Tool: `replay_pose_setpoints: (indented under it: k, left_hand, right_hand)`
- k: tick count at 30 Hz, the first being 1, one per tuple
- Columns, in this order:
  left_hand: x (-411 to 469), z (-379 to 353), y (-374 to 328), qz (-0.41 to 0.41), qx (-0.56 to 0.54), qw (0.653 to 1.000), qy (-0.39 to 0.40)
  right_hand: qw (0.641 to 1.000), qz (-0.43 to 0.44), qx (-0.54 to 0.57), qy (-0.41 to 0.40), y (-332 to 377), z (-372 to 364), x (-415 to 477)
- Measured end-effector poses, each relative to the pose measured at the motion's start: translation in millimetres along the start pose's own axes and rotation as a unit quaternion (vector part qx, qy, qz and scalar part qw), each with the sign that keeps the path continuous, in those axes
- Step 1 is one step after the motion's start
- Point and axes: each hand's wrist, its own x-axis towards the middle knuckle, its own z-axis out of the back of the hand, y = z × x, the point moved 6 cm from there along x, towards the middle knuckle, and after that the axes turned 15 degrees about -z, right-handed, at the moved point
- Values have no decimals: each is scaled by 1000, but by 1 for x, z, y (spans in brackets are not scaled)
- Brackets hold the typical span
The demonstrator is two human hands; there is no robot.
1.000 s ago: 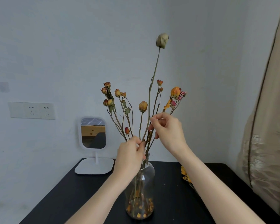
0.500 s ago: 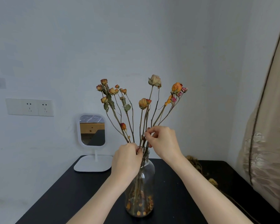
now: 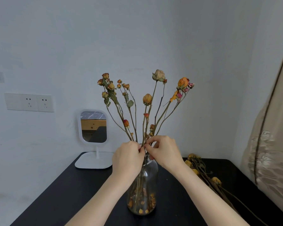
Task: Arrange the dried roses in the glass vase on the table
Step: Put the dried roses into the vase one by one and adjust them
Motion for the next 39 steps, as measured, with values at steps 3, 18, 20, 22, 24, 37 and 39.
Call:
replay_pose_setpoints:
  k: [3,18,20,22,24,37,39]
  left_hand:
    - [-8,6,1,-13,-18,1000,-20]
    - [-89,-47,-31,21,-231,968,96]
    - [-97,-66,-38,42,-265,952,144]
    - [-102,-83,-46,50,-278,942,181]
    - [-104,-99,-54,47,-280,937,205]
    - [-87,-215,-100,98,-299,894,320]
    - [-84,-226,-103,121,-304,888,324]
  right_hand:
    - [1000,11,-7,17,-4,0,-2]
    - [998,3,39,50,-38,26,-22]
    - [998,-24,42,48,-58,35,-27]
    - [996,-65,40,40,-85,45,-32]
    - [992,-119,34,30,-117,56,-37]
    - [939,-337,-66,25,-258,94,-45]
    - [936,-335,-94,52,-262,87,-44]
